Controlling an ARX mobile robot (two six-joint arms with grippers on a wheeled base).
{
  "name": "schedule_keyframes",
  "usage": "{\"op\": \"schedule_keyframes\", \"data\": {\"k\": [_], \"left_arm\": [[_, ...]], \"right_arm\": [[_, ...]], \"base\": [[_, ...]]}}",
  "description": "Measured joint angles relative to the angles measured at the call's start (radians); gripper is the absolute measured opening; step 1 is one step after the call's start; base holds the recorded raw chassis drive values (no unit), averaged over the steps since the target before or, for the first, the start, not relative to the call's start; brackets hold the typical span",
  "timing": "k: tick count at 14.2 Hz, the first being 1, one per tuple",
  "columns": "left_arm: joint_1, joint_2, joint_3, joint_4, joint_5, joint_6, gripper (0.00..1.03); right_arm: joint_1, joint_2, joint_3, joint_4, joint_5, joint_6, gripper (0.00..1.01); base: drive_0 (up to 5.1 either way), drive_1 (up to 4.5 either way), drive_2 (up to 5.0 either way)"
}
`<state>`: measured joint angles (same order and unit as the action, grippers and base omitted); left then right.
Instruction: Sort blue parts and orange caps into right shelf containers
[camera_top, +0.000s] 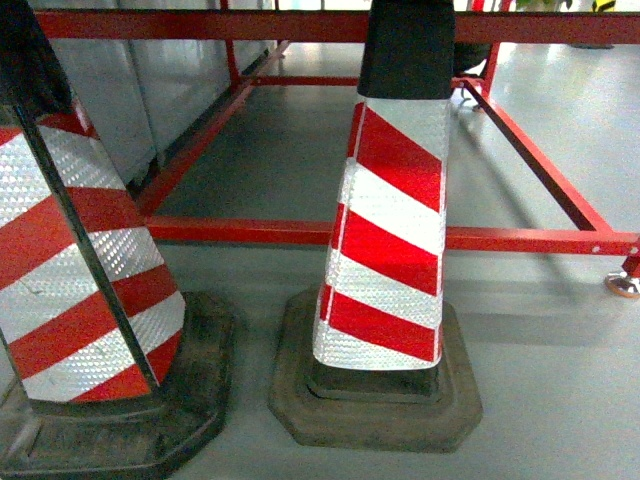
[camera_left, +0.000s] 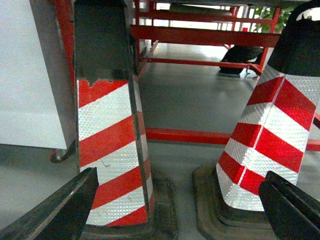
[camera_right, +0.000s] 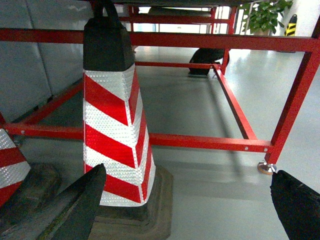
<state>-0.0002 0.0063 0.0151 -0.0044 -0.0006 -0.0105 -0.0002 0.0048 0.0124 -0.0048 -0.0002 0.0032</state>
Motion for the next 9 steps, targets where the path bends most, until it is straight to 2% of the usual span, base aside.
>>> {"op": "schedule_keyframes", "data": {"k": [9], "left_arm": [[0.000,0.000,0.000,0.000,0.000,0.000,0.98]], "right_arm": [[0.000,0.000,0.000,0.000,0.000,0.000,0.98]], "base": [[0.0,0.00,0.0]]}}
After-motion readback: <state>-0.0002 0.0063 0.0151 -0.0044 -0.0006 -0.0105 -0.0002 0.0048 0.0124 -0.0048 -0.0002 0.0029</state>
